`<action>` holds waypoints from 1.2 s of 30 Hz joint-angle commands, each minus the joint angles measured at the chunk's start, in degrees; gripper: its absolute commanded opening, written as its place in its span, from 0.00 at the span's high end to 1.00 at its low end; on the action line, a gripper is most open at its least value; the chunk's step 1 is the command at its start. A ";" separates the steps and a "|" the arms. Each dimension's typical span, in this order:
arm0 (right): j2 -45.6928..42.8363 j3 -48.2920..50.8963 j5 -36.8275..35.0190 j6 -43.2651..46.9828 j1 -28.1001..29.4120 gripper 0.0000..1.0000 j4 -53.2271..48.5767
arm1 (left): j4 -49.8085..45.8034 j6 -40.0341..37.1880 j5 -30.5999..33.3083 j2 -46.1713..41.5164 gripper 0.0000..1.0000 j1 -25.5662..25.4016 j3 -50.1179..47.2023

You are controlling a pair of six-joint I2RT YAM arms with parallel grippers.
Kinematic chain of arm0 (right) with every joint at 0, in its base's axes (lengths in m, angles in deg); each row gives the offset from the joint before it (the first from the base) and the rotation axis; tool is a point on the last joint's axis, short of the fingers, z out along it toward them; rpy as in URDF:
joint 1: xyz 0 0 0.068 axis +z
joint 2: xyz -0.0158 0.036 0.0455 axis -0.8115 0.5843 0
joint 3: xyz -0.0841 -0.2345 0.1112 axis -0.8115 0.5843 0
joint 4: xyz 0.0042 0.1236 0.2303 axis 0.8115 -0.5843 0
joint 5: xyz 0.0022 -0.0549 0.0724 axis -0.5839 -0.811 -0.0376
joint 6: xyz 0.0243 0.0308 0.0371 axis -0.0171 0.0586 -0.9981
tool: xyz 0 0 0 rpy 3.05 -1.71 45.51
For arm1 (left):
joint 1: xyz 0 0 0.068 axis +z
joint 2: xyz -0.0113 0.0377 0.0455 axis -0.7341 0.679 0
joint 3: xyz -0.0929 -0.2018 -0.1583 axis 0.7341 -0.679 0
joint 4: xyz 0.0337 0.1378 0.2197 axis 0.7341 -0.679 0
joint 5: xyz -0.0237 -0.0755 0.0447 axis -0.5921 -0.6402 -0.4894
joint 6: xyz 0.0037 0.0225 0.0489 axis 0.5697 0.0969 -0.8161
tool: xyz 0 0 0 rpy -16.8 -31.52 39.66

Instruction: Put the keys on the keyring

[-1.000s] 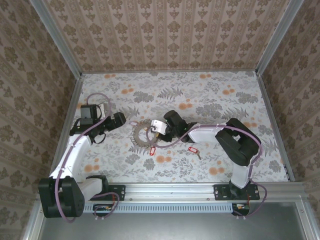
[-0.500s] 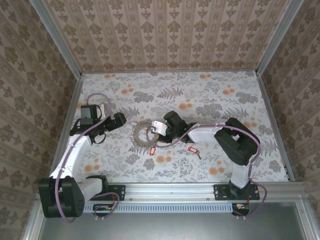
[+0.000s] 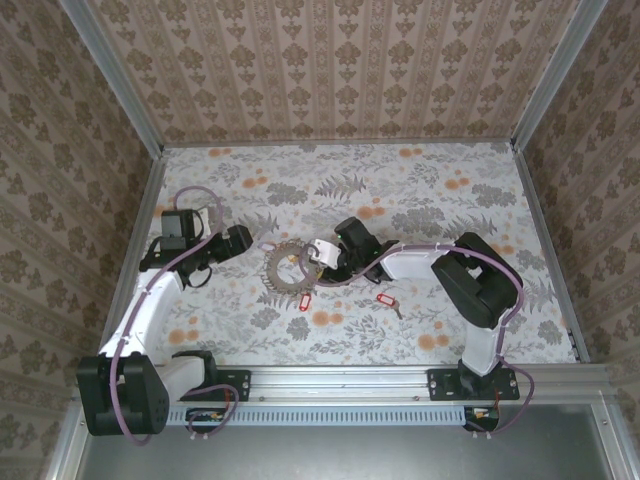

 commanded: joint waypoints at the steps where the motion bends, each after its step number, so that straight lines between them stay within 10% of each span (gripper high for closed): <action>1: 0.46 0.10 -4.54 -0.10 0.86 0.59 0.40 | 1.14 -0.17 -1.03 0.01 0.00 0.20 -0.80; 25: -4.10 2.78 -6.36 1.71 2.52 0.99 4.74 | 2.54 -1.70 -2.22 -1.05 0.00 -0.35 -1.51; 36: -13.29 11.02 0.26 -2.25 2.49 1.00 12.93 | 28.07 -10.03 -22.94 -9.10 0.06 -7.57 -11.48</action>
